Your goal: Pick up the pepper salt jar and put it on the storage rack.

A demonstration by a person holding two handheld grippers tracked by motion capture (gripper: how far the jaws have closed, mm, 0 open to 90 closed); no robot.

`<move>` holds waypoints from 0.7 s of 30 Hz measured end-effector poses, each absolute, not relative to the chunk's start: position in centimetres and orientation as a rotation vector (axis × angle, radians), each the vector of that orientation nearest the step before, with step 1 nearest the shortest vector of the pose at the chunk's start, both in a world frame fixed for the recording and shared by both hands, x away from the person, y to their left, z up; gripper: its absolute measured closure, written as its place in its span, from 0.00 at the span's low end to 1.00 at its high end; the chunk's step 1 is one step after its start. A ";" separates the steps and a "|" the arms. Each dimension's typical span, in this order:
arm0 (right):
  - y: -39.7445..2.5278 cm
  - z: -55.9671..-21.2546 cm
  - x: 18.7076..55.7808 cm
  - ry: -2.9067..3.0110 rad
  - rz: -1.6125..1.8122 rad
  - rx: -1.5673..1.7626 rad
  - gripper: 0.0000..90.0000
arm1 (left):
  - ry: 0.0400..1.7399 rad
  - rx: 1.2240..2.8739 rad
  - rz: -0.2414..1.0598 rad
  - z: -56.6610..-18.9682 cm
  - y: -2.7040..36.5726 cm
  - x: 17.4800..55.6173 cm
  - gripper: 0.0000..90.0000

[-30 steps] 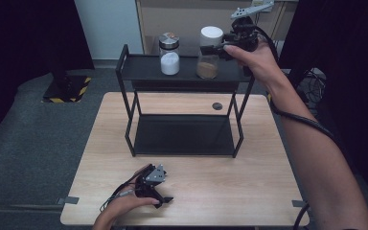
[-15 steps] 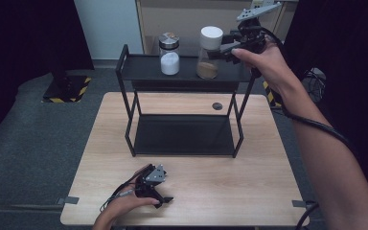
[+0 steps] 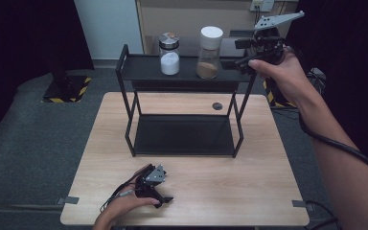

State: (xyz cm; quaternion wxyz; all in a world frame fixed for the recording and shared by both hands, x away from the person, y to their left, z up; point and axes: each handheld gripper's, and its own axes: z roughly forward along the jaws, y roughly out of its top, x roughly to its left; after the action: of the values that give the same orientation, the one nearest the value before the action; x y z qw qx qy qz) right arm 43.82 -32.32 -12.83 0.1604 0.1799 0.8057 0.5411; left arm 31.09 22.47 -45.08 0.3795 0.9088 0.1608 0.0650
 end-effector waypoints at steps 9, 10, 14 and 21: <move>-32.0 -12.7 41.1 2.301 1.536 0.483 0.05 | 0.411 2.321 0.165 -45.1 22.5 31.1 0.00; -31.9 -12.8 40.9 2.301 1.535 0.478 0.05 | 0.411 2.321 0.165 -45.1 22.5 31.1 0.00; -31.6 -13.1 39.8 2.291 1.534 0.497 0.05 | 0.411 2.321 0.166 -45.1 22.5 31.1 0.00; -31.5 -14.6 38.3 2.303 1.550 0.479 0.05 | 0.411 2.321 0.165 -45.1 22.5 31.1 0.00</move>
State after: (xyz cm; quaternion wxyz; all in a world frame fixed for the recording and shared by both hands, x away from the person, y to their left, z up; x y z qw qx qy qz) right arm 38.27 -31.48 -14.55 0.1616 0.1678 0.8068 0.5430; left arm 31.10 22.47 -45.09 0.3796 0.9087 0.1610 0.0646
